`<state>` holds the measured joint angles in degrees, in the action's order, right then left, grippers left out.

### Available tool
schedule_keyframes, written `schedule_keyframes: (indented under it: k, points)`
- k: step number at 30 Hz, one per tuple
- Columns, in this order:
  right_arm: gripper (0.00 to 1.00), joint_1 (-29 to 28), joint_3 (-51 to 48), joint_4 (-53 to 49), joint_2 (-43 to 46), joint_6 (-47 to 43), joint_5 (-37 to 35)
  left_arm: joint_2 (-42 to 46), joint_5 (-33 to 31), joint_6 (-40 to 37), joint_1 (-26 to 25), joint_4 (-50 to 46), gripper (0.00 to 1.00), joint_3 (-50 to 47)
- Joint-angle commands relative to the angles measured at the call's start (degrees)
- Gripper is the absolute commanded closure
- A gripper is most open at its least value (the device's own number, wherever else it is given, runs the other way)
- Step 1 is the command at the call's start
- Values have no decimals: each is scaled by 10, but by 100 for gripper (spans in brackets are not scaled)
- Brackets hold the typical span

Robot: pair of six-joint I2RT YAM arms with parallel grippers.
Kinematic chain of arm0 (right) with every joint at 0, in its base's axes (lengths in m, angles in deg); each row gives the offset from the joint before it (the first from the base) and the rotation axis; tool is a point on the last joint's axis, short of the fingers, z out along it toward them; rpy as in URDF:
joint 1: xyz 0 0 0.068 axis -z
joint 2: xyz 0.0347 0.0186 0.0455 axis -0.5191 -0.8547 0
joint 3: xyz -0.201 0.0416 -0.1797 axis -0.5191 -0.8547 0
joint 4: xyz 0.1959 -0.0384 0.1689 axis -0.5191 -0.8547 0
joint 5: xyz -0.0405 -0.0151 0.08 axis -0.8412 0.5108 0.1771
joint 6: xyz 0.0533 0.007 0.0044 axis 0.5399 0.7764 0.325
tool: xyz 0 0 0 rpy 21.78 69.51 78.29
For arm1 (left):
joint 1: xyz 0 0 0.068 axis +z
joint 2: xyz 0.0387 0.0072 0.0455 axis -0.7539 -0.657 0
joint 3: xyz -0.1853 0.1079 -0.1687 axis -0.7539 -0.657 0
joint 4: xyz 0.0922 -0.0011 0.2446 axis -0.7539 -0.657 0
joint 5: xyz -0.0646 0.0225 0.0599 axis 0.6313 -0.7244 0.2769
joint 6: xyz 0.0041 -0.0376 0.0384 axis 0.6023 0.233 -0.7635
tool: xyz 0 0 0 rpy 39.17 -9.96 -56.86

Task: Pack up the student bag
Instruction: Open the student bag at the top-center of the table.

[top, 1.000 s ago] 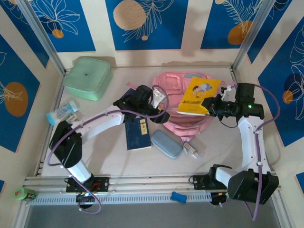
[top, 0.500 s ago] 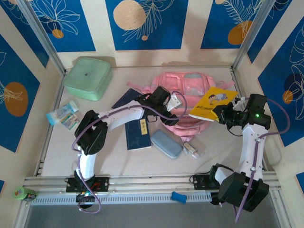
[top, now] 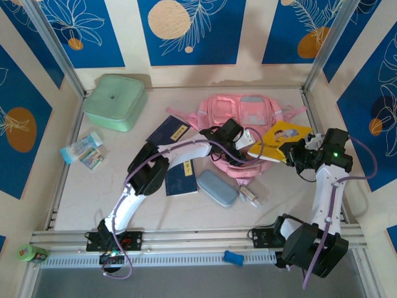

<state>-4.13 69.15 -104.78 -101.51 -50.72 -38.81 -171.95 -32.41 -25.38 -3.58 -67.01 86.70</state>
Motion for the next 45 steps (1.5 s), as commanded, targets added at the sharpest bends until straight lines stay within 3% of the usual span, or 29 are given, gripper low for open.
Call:
schedule_keyframes:
  k: [1, 3, 6, 8, 11, 20, 26, 31, 38, 45]
  points:
    - [100, 5, -5, 19, 19, -5, 41, -35, -53, -9, 4, -16, 28, 47]
    - [100, 6, -9, 18, 22, -5, 41, -48, -59, -1, 6, -17, 37, 65]
    - [100, 10, -9, 16, 25, -7, 44, -58, -59, 2, 7, -21, 60, 80]
    - [100, 10, -9, 16, 28, -8, 46, -52, -55, 5, 7, -18, 80, 77]
    - [100, 11, -10, 20, 27, -11, 58, -39, -51, 6, 7, -24, 100, 77]
    - [100, -10, -14, 32, 27, -3, 76, 68, -99, 74, 20, -10, 100, -28]
    - [100, -66, -1, 47, 10, 2, 72, 155, -115, 144, 29, 11, 100, -122]
    - [100, -92, 19, 39, 2, -1, 57, 177, -116, 200, 35, -7, 100, -109]
    - [100, -81, 54, -40, 16, -40, 17, 185, -80, 245, 38, -10, 100, -49]
    - [100, -26, 42, -78, 30, -60, 24, 180, 23, 188, 38, -16, 100, -83]
